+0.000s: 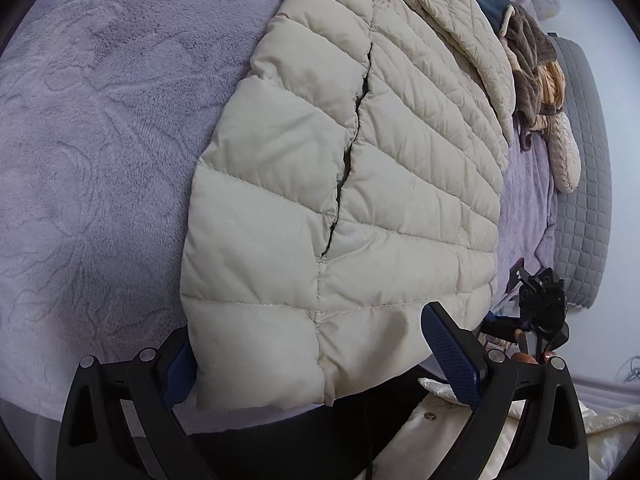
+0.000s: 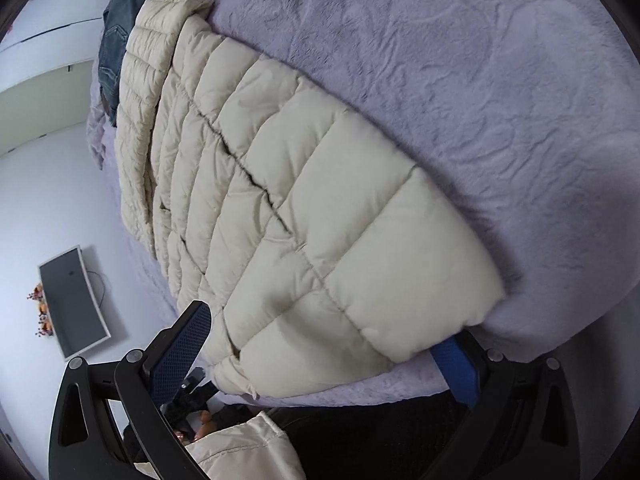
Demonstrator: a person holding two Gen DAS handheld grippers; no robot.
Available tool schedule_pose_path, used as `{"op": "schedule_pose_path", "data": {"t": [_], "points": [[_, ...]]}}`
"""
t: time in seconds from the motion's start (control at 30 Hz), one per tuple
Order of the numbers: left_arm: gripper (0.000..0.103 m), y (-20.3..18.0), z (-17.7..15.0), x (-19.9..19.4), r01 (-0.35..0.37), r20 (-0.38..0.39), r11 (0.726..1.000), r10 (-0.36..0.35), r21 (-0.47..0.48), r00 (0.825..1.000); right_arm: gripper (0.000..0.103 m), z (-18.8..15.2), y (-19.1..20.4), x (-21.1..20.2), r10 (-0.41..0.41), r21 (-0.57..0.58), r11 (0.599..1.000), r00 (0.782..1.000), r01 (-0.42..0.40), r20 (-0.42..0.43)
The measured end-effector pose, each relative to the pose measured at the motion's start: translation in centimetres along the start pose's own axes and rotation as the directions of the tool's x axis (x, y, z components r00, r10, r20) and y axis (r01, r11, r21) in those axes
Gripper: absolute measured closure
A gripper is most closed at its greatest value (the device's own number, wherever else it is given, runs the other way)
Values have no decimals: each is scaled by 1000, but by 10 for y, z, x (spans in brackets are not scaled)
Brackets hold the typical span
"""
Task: Fold large clothes
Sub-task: 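Grasp the jacket side edge with the left tool while the right tool grasps it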
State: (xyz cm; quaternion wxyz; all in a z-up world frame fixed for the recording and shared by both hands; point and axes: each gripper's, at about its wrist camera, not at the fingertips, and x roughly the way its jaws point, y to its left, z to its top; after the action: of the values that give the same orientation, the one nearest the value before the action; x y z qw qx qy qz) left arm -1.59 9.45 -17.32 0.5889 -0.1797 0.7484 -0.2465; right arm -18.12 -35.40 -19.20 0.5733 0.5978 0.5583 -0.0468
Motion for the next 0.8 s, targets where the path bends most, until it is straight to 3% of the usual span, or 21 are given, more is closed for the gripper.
{"op": "schedule_pose_path", "data": {"t": [0.13, 0.17, 0.5, 0.53, 0.57, 0.63, 0.67, 0.73, 0.77, 0.8], "points": [[5, 1, -2, -2, 27, 10, 1000, -27, -13, 1000, 0, -5, 11, 7, 82, -12, 997, 996, -82, -21], [11, 2, -2, -3, 27, 13, 1000, -27, -13, 1000, 0, -6, 12, 8, 92, -11, 996, 995, -92, -23], [12, 12, -7, -4, 52, -3, 998, -52, -31, 999, 0, -10, 5, 10, 127, 43, 991, 992, -127, -20], [19, 10, -7, -4, 49, -3, 999, -49, -23, 999, 1, -9, 4, 11, 132, 46, 990, 991, -131, -21], [43, 8, -7, -4, 46, -5, 999, -46, -17, 999, 2, -9, 4, 12, 137, 49, 990, 990, -136, -22], [70, 11, -6, -3, 54, -18, 998, -54, -32, 998, 5, -9, 3, 12, 146, 51, 988, 989, -144, -23], [77, 13, -6, -3, 68, -17, 997, -69, -41, 997, 10, -9, 3, 12, 152, 51, 987, 988, -151, -22], [82, 13, -6, -5, 80, -5, 996, -81, -39, 997, 47, -9, 2, 11, 134, 57, 990, 991, -132, -21], [82, 12, -6, -7, 91, -1, 995, -91, -40, 996, 57, -9, 1, 10, 119, 63, 991, 993, -117, -22], [84, 12, -6, -10, 104, 7, 994, -104, -41, 995, 78, -9, 0, 10, 112, 67, 992, 994, -110, -20]]}}
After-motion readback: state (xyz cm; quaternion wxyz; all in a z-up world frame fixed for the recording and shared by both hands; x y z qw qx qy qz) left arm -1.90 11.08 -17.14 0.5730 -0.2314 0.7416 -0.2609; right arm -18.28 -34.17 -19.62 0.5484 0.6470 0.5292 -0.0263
